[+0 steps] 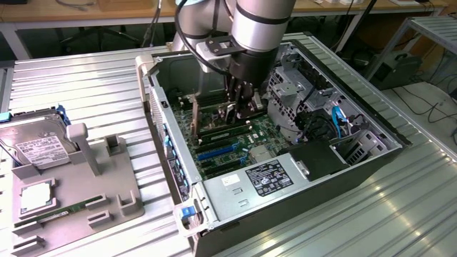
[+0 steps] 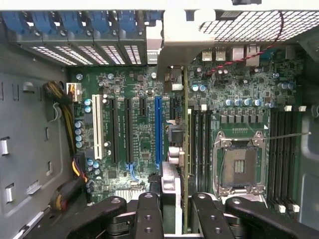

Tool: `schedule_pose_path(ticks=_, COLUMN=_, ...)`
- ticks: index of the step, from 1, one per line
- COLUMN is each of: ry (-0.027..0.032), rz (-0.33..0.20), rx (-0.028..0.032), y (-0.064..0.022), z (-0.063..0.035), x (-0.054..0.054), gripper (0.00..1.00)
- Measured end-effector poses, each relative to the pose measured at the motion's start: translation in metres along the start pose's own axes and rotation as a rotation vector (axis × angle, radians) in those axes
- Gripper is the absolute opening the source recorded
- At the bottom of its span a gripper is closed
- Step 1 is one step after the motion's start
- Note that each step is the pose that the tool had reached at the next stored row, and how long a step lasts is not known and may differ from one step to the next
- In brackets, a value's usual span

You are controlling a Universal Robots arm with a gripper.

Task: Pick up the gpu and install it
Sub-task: 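Insert the gpu into the slot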

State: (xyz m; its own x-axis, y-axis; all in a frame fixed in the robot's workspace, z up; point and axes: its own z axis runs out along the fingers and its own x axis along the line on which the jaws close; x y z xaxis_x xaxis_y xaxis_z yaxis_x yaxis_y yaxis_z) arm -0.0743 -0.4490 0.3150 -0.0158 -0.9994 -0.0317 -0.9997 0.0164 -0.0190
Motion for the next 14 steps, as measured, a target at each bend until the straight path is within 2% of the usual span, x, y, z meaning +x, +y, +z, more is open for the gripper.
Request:
schedule_pose_path(ticks=6, ry=-0.0006, rz=0.000, rx=0.0000, y=0.0004, z=0.0107, x=0.000, gripper=0.28)
schedule_pose_path(ticks=14, ry=-0.0009, rz=0.000, rx=-0.0038, y=0.0032, z=0.0155, x=0.001, gripper=0.28)
